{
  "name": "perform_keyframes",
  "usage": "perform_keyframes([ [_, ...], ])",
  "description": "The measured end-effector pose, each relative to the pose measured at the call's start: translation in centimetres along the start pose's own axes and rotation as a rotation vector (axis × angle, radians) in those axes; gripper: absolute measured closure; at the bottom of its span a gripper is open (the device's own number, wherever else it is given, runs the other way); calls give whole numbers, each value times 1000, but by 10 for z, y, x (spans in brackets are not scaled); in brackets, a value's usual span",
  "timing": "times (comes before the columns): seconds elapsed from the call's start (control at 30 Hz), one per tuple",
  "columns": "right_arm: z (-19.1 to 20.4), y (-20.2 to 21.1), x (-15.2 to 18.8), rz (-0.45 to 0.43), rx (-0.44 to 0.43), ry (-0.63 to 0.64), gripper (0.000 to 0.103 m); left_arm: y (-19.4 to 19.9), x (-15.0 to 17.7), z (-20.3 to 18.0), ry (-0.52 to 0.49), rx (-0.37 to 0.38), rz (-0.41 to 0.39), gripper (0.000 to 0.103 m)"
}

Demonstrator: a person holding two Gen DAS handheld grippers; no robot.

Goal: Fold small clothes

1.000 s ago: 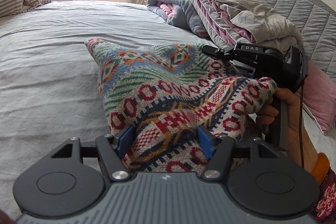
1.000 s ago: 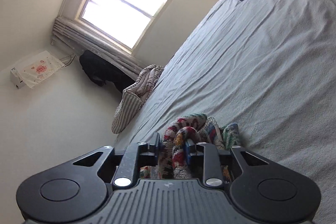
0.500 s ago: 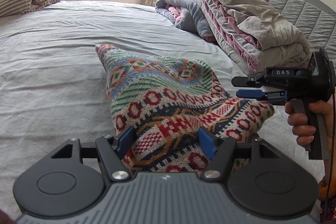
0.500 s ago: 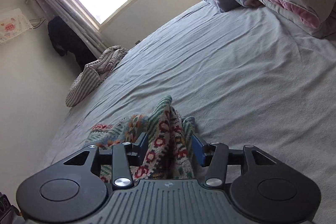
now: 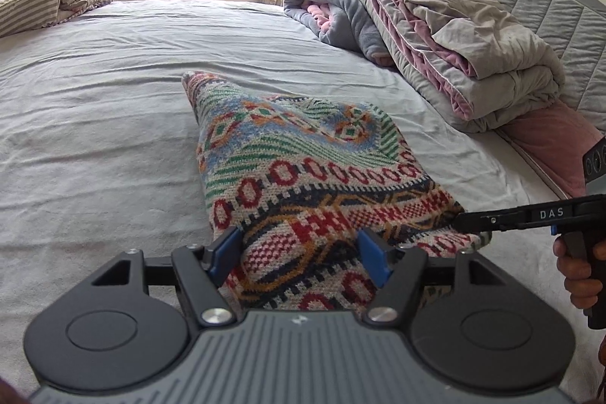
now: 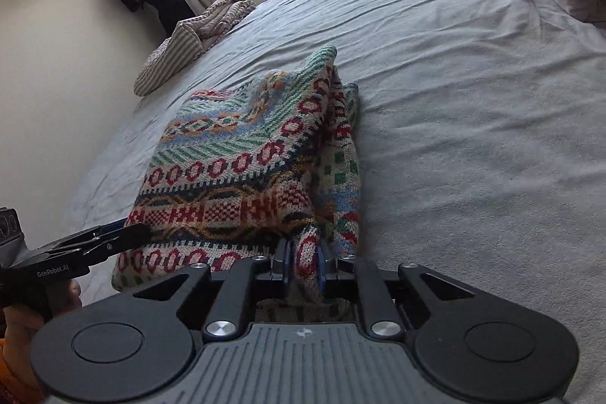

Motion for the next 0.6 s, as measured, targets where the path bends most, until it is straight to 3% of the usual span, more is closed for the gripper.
perform_keyframes([
  [0.03, 2, 3, -5, -21, 24, 19, 61, 1, -3, 1, 14, 7, -4, 34],
  [0.13, -1, 1, -22, -67, 88, 36, 33, 1, -14, 11, 81, 8, -36, 19],
  [0.23, -23, -14, -31, -63, 21, -54, 24, -12, -25, 31, 201, 45, -7, 11],
  [0.33, -45, -36, -31, -28, -72, -180, 23, -34, -25, 60, 382, 127, 66, 11],
  [0.47, -59, -57, -21, -18, -216, -282, 25, -69, -6, 86, 635, 321, 202, 14],
  [0.53, -54, -67, -17, 12, -270, -321, 47, -72, 3, 89, 688, 369, 179, 15],
  [0.57, -50, -72, -14, 25, -275, -336, 51, -72, 5, 87, 689, 364, 173, 20],
  [0.6, -47, -74, -13, 17, -267, -326, 57, -71, 7, 85, 694, 339, 171, 37],
])
Point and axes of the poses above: each gripper's, at about its wrist camera, not at the fingertips, and y roughly against the way its jaws point, z to its left, x to its underside, the point moved 2 cm from there along -y, roughly the way its jaws point, and after that the axes turned 5 degrees about y, right-handed, at the moved point
